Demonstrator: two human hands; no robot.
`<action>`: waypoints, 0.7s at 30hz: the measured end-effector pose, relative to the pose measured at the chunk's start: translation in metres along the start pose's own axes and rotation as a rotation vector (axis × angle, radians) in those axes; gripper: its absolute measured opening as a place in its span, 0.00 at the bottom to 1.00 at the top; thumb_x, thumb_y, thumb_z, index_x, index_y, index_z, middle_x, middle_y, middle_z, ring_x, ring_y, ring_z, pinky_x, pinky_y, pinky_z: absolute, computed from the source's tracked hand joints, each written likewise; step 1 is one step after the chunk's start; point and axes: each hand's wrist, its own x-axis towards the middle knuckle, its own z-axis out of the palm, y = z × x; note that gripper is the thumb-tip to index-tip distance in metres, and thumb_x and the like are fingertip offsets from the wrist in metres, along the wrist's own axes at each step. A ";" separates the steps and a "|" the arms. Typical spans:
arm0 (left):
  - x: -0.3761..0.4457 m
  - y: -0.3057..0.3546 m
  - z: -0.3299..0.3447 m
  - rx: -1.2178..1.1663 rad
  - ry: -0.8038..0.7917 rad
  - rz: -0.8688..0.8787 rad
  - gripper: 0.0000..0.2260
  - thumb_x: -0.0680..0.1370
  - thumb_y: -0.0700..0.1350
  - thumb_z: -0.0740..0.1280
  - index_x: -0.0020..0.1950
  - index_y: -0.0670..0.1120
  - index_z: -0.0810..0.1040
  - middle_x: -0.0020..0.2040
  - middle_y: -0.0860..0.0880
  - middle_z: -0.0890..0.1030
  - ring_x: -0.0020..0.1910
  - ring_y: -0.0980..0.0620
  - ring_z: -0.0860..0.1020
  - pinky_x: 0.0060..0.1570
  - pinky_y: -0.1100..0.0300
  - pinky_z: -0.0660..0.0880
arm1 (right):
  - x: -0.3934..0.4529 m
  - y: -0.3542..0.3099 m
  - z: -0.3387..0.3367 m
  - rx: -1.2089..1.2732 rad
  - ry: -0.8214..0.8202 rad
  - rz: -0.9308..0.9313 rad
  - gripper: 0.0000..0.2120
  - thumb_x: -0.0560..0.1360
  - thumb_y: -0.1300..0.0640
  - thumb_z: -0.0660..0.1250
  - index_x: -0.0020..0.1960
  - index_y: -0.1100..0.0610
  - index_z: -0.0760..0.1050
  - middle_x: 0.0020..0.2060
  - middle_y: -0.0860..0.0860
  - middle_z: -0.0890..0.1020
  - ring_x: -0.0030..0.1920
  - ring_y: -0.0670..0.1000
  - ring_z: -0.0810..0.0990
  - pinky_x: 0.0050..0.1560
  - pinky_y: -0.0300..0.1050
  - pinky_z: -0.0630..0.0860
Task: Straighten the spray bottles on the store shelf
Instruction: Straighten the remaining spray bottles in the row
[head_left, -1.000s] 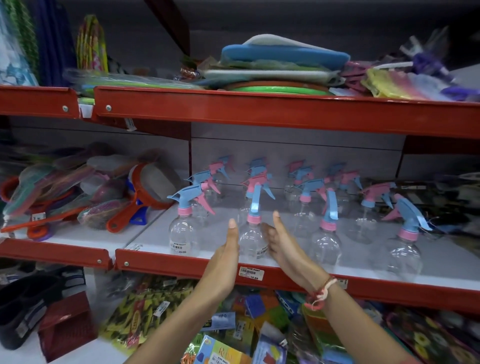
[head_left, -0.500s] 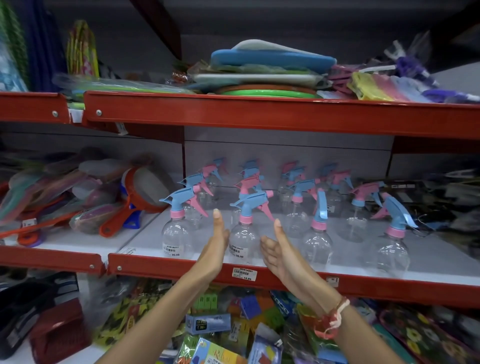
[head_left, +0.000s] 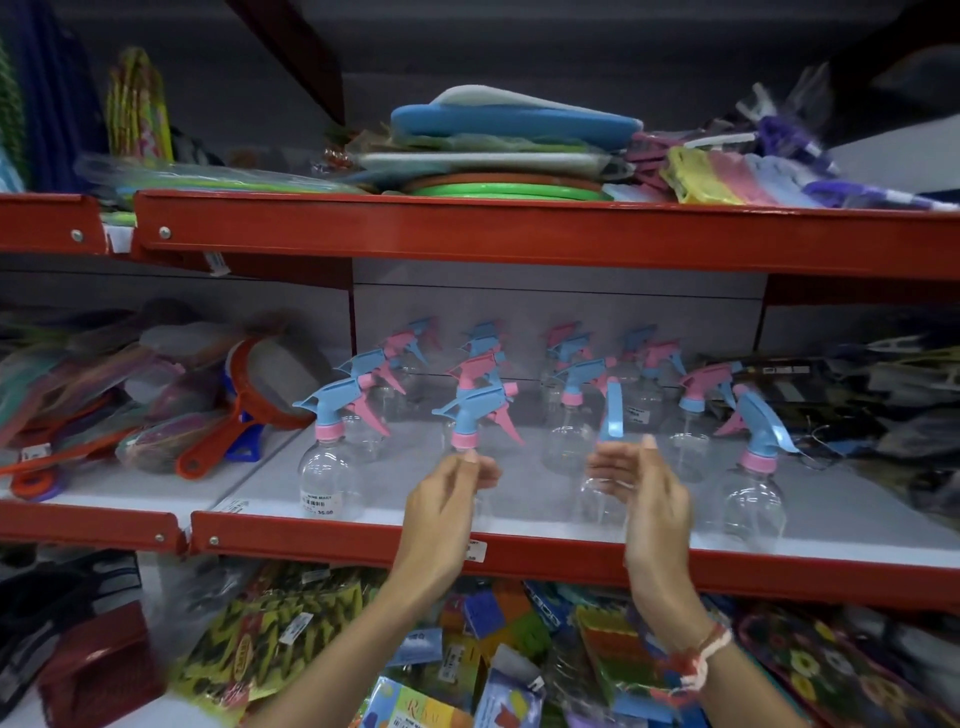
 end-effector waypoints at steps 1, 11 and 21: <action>-0.001 0.002 0.010 -0.010 -0.059 -0.027 0.18 0.80 0.54 0.54 0.50 0.47 0.81 0.49 0.52 0.84 0.50 0.59 0.81 0.61 0.55 0.74 | 0.007 0.001 -0.008 -0.032 0.081 -0.031 0.19 0.81 0.49 0.54 0.45 0.58 0.79 0.42 0.55 0.84 0.45 0.55 0.82 0.49 0.49 0.79; -0.008 0.018 0.083 0.021 -0.301 -0.397 0.54 0.58 0.82 0.43 0.74 0.50 0.63 0.76 0.49 0.64 0.74 0.51 0.64 0.75 0.49 0.55 | 0.058 0.023 -0.040 -0.256 -0.423 0.434 0.45 0.68 0.26 0.45 0.77 0.53 0.54 0.77 0.48 0.59 0.76 0.48 0.57 0.73 0.52 0.53; 0.006 0.018 0.096 0.054 -0.244 -0.381 0.51 0.61 0.79 0.36 0.77 0.51 0.54 0.79 0.49 0.56 0.77 0.49 0.56 0.75 0.48 0.50 | 0.034 0.008 -0.047 -0.172 -0.553 0.468 0.37 0.72 0.28 0.42 0.76 0.43 0.44 0.78 0.47 0.50 0.77 0.49 0.51 0.75 0.56 0.51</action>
